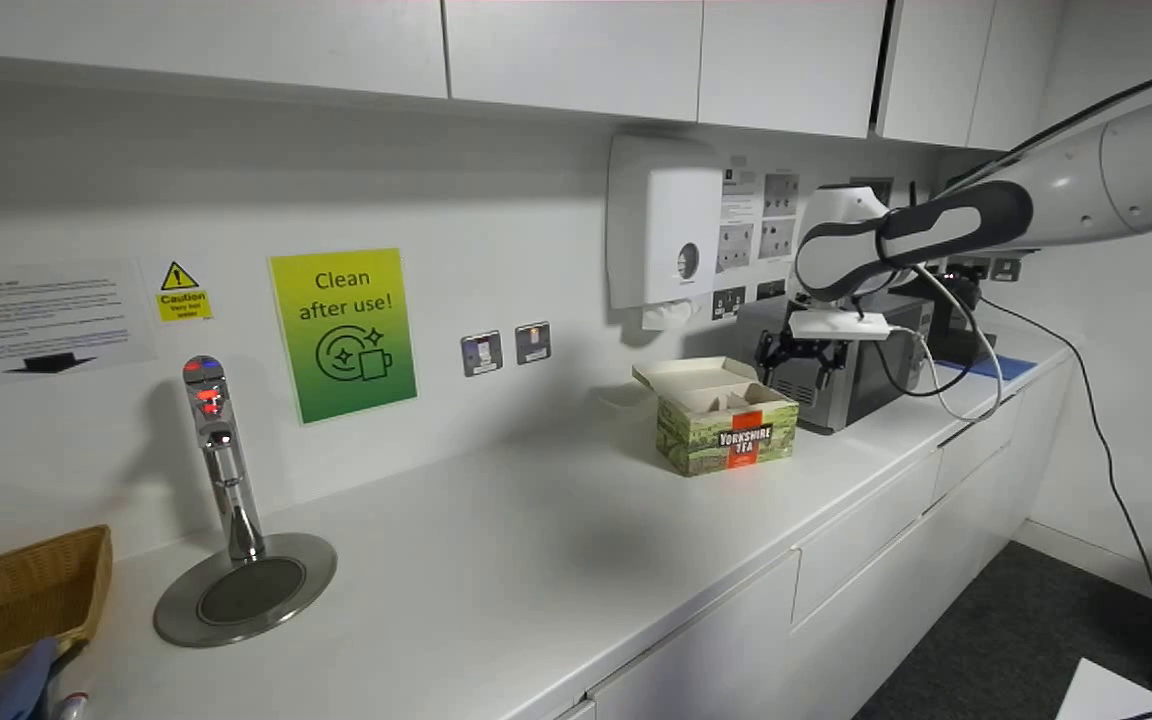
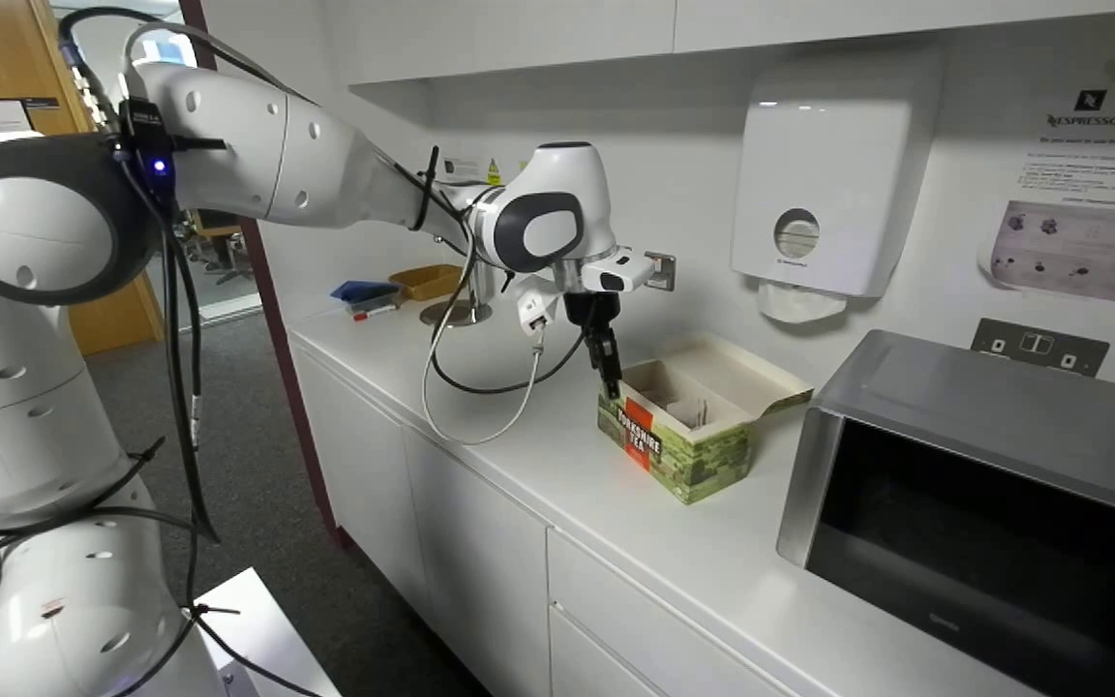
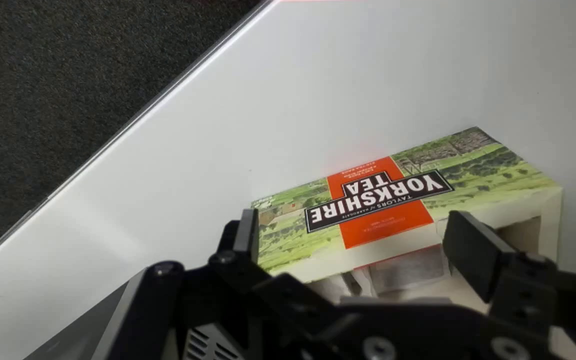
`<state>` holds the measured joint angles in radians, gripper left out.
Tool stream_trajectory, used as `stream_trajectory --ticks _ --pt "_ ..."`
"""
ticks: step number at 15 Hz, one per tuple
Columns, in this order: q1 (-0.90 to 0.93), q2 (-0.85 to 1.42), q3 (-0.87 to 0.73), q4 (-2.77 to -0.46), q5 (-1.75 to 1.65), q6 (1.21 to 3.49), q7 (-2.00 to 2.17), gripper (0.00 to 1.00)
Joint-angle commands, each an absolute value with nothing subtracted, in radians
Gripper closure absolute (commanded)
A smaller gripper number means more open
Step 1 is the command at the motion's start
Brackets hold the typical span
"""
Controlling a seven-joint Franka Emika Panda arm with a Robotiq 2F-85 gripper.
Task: Remove a tea bag from the green box and put it on the counter
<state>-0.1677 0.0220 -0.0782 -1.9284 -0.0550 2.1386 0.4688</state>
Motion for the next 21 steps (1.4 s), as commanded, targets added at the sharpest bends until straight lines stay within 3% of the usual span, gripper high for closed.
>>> stream_trajectory --ticks 1,10,21 --pt "-0.159 0.126 -0.111 -1.746 -0.076 2.016 0.441 0.0" --pt "-0.149 0.353 -0.15 -1.416 -0.128 1.812 0.332 0.0" --pt "-0.146 0.348 -0.154 -1.468 -0.105 1.868 0.344 0.0"
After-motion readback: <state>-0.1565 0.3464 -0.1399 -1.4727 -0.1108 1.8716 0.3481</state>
